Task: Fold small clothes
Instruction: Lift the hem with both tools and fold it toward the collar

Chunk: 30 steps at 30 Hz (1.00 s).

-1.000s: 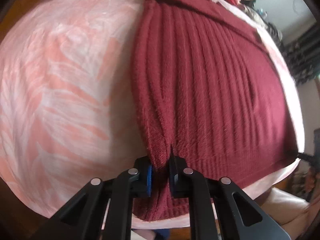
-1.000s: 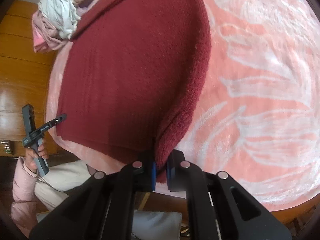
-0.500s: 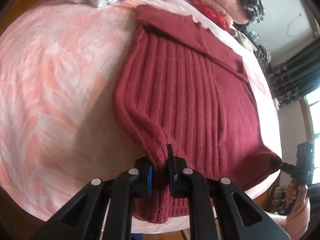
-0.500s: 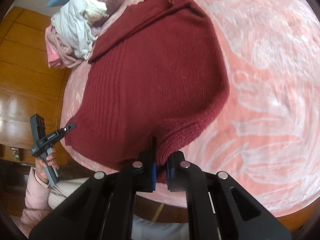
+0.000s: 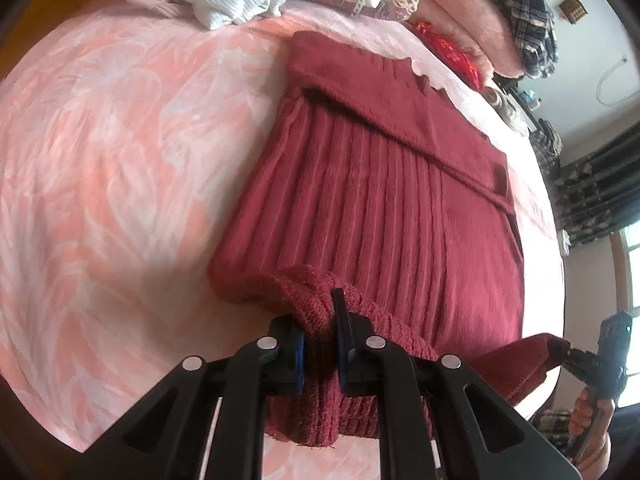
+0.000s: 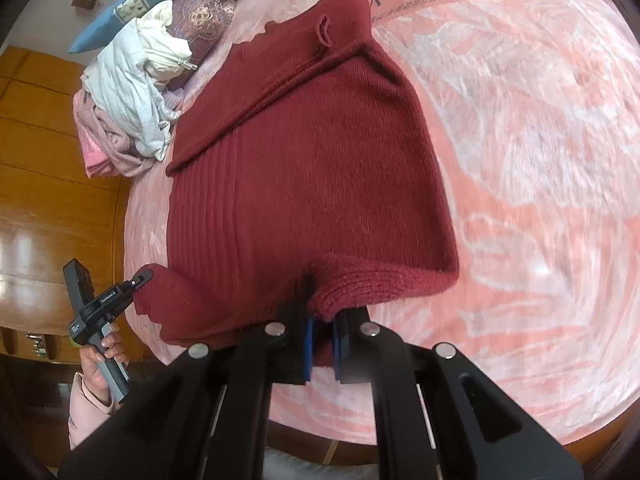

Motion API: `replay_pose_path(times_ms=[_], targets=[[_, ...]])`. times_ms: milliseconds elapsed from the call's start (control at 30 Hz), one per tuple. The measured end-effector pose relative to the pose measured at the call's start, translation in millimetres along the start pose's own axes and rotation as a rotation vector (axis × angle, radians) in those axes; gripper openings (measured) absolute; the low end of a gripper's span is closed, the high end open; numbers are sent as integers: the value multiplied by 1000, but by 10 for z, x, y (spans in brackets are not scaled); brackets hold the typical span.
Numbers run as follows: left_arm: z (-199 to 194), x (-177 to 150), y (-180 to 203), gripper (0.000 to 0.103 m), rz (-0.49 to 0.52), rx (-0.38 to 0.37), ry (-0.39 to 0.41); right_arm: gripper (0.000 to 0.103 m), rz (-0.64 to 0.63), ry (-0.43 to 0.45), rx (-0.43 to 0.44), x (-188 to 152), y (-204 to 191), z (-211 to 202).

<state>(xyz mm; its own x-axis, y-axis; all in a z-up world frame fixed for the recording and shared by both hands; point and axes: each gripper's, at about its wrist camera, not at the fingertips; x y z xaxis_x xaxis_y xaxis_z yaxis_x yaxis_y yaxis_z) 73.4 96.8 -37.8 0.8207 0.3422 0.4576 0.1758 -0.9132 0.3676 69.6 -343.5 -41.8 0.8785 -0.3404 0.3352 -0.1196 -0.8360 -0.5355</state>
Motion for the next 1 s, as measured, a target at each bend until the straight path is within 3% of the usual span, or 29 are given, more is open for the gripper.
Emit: replay_pose_path(times_ms=[433,700,1000], targets=[[302,575,293,13,-25,73,63,6,35,53,-63,780,-80,384],[765,810,158,13,-45,140,28,6,77,26,-51,1237,109,928],[1162,1006,-152,14,-132,65,-21,9,113,-17,37,1568,241,1332]])
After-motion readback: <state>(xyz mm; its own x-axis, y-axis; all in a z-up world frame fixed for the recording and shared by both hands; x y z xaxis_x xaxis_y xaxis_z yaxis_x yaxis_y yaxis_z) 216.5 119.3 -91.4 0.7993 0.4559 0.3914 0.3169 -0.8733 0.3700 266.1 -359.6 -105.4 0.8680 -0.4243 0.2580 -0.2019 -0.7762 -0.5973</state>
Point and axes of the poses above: each gripper's, at about its wrist camera, not at the fingertips, and z roughly the way its jaws point, y to its right, x to its top, and after that the axes turned 12 degrees about y, right-handed
